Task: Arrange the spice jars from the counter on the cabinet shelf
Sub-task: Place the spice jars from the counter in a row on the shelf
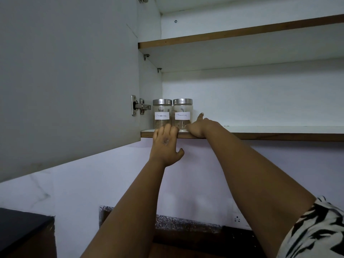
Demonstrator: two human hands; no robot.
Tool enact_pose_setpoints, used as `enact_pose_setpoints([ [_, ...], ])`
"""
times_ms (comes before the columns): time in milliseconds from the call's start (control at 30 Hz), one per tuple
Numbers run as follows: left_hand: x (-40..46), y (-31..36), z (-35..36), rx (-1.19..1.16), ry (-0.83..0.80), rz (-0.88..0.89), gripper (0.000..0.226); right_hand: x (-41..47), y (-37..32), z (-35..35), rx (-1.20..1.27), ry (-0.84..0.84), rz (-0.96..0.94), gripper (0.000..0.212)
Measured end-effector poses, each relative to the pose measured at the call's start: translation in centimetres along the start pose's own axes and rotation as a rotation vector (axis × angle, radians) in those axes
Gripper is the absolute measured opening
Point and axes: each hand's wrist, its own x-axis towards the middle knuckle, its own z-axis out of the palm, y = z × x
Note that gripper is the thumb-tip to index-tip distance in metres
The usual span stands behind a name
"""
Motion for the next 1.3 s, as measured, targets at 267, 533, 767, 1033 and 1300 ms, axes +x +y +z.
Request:
enact_pose_setpoints([
  [267, -0.9, 1.4, -1.4, -0.067, -0.131, -0.094, 0.070, -5.1, 3.1, 2.0, -0.298, 0.448, -0.201, 0.057],
  [533, -9.9, 1.9, -1.3, -0.071, -0.260, -0.149, 0.095, -11.2, 9.5, 11.8, -0.082, 0.621, -0.329, 0.076],
  [767, -27.8, 5.1, 1.8, -0.212, -0.665, -0.471, 0.100, -17.7, 16.9, 27.1, -0.031, 0.159, -0.027, 0.079],
  [1033, -42.5, 6.4, 4.2, -0.402, -1.034, -0.977, 0.114, -24.0, 19.0, 39.4, -0.087, -0.210, 0.120, 0.089],
  [1300, -44.9, 5.5, 6.9, -0.423, -1.195, -0.577, 0.065, -21.7, 15.1, 44.9, 0.149, -0.477, 0.019, 0.112],
])
